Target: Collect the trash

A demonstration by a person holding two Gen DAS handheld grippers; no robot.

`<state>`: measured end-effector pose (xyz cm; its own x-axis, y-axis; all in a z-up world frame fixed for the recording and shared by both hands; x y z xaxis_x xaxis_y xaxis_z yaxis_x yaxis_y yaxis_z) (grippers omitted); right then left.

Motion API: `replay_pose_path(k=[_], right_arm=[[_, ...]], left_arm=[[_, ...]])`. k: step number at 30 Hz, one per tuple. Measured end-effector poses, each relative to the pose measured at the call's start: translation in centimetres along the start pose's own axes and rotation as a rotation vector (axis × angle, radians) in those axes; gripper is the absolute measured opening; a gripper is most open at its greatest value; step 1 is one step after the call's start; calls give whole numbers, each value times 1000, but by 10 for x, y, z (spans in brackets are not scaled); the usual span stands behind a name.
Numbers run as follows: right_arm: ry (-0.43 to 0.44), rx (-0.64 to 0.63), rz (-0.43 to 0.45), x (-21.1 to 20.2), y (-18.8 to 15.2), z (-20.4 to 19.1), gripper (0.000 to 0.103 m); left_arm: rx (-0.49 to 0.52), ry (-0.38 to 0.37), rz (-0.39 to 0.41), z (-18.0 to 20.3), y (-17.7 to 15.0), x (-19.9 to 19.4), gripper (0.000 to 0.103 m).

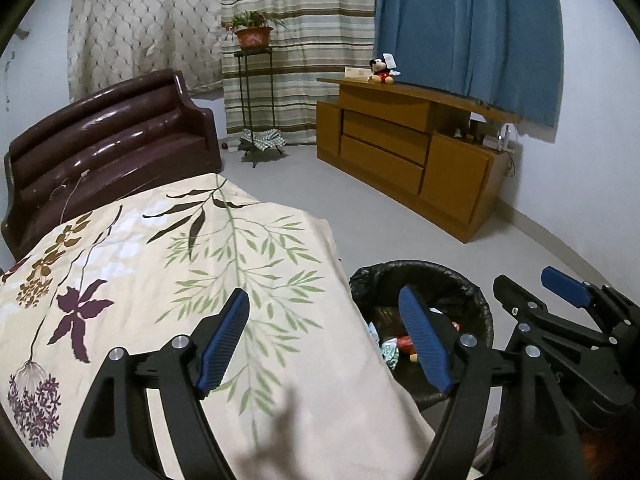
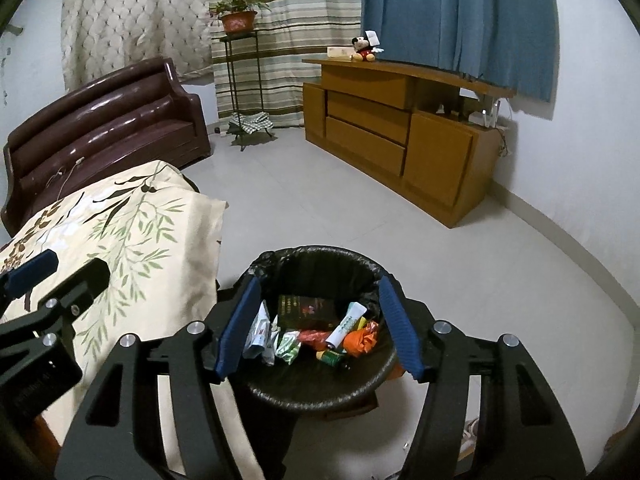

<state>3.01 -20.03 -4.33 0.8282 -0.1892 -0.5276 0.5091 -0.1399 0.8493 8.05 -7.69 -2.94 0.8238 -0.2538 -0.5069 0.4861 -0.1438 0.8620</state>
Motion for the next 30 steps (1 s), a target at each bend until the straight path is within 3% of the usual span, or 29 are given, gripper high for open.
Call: replay_pose_path(k=[30], right_arm=[[6,-8,93,-59,2,-16,64]], left_arm=[[-17,-11,71,-23,1,-51,77]])
Point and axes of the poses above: each gripper's, at about its wrist camera, not at the fingertips, and x roughly the way its jaws point, z to its right, y to its top, the point moved 6 cm from there along x, roughly the way its jaws point, and after that the axes turned 7 degrees about z, right-handed, at the moved point
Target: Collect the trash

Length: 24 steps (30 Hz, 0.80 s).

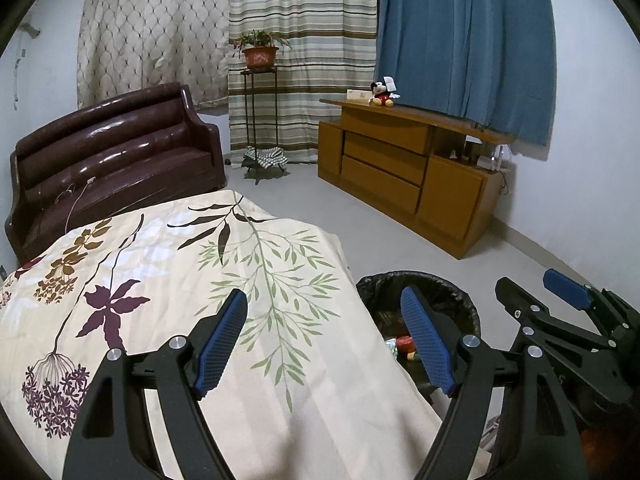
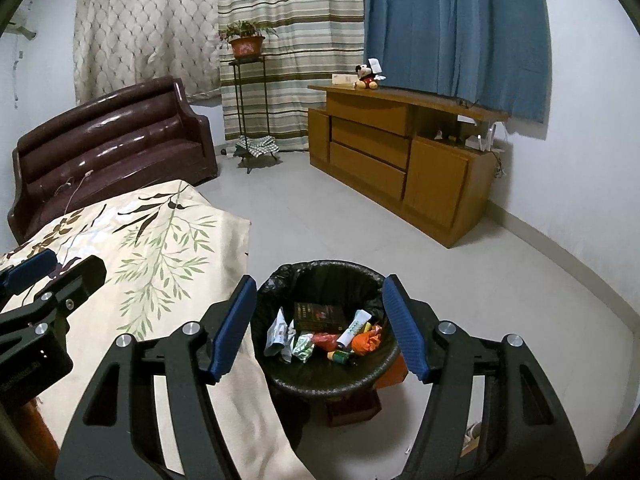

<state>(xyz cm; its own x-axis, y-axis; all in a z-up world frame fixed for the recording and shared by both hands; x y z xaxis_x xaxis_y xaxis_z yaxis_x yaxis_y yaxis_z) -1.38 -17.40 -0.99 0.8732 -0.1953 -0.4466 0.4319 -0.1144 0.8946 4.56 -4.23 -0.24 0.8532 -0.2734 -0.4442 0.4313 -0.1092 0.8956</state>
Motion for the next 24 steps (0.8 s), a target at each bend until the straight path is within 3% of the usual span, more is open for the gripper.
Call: replay_pose_path(k=[24], right_arm=[[-2,0,5,-2,1,-1,64]], left_arm=[[-3,-4,-5,0,-1,-2,77]])
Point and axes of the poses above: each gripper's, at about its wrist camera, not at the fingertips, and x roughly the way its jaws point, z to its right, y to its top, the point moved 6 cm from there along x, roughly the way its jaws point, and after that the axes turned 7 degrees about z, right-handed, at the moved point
